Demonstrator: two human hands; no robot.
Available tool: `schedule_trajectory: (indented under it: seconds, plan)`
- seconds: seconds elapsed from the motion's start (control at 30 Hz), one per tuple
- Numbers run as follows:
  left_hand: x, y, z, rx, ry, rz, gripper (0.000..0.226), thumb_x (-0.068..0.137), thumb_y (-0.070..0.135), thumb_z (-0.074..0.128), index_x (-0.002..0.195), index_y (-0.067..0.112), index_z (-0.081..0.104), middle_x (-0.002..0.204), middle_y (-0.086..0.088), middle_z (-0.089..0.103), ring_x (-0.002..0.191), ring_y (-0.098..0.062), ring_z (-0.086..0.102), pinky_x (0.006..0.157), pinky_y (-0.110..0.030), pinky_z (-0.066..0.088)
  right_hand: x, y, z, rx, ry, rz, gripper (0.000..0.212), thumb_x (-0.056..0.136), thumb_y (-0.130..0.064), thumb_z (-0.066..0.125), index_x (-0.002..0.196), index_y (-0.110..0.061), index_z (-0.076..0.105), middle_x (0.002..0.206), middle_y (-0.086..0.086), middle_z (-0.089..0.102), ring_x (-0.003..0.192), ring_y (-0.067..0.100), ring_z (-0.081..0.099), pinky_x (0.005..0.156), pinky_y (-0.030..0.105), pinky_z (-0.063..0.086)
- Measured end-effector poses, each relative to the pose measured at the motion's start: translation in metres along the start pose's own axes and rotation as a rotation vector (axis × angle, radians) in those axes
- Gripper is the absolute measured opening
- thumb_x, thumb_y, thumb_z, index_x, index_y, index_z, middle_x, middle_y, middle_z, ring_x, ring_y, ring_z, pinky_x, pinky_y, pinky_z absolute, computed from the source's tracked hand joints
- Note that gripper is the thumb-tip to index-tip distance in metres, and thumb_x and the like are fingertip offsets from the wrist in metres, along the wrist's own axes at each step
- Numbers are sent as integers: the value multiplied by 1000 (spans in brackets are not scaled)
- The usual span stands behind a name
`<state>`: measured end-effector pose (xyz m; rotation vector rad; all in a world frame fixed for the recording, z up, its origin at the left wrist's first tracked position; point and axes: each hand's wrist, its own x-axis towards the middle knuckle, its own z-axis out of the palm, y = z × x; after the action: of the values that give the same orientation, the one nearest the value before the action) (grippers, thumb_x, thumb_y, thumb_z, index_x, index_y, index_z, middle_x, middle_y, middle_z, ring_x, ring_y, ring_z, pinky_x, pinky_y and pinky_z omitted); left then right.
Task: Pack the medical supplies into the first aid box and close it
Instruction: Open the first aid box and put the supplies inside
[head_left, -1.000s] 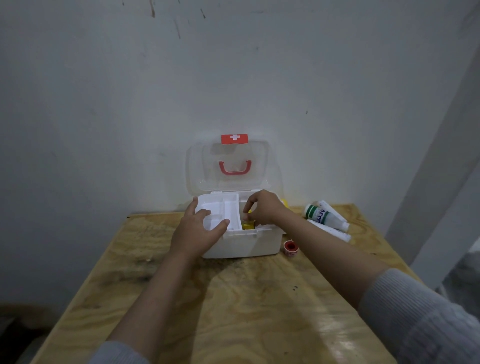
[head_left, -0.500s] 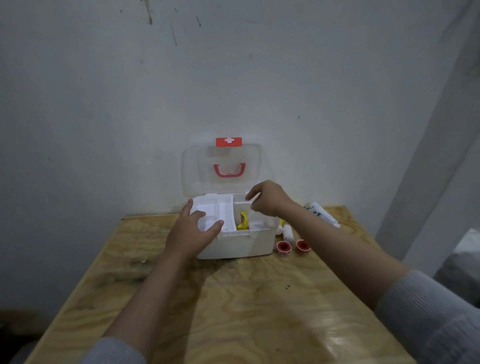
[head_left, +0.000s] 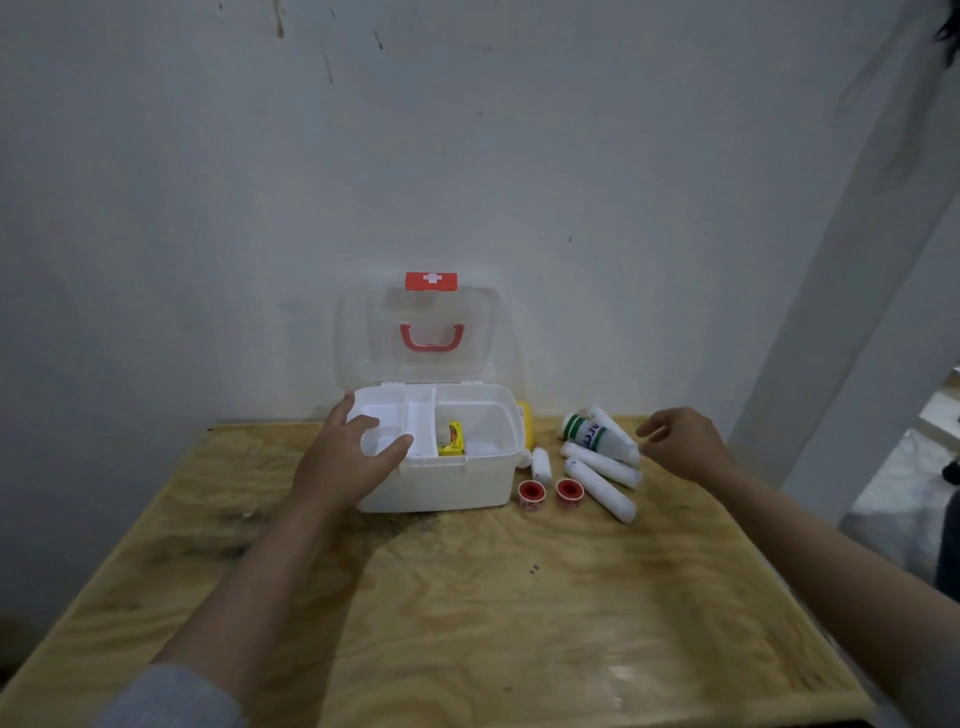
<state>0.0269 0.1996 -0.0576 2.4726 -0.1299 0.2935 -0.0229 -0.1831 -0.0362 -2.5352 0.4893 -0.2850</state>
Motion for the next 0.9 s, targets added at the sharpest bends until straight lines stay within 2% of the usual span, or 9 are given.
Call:
schedule_trajectory:
  seconds: [0.1,0.23,0.47,0.6,0.73,0.9]
  plan:
    - [0,1,0,6,-2,-2,64,80,59,59,129,19,56,158,4,19,138,-25,33,103,-45,39,-1,17,12,40,2,44,15,76,-16,71,91,-16,71,93,8,70,78,19,59,69,26,42]
    - [2,-1,1,1,4,-4,64,80,59,60,129,18,57,158,5,19,137,-25,35,102,-44,39,-1,25,26,210,1,64,20,76,-21,74,95,-19,70,91,4,68,82,20,62,71,28,45]
    - [2,-2,4,-10,15,-11,62,80,57,61,128,18,57,158,5,19,138,-26,34,104,-46,38,6,29,34,303,37,81,17,75,-17,74,92,-17,71,87,5,69,80,19,62,71,26,43]
    - [2,-3,4,-11,24,-15,61,80,57,61,128,19,57,158,6,20,137,-25,35,103,-45,39,5,22,34,427,129,21,15,76,-15,73,90,-16,72,86,2,69,86,20,65,77,30,48]
    - [2,-2,3,-23,26,-16,61,80,57,61,128,19,58,158,6,20,137,-25,36,102,-44,40,3,9,27,520,185,-24,14,76,-18,73,90,-17,72,81,1,73,81,18,70,85,40,55]
    - [1,-2,3,-29,30,-12,62,80,58,61,128,19,58,158,7,20,136,-24,37,101,-42,41,-12,-18,-3,637,231,-113,14,77,-18,74,90,-19,73,79,1,74,75,15,73,81,37,58]
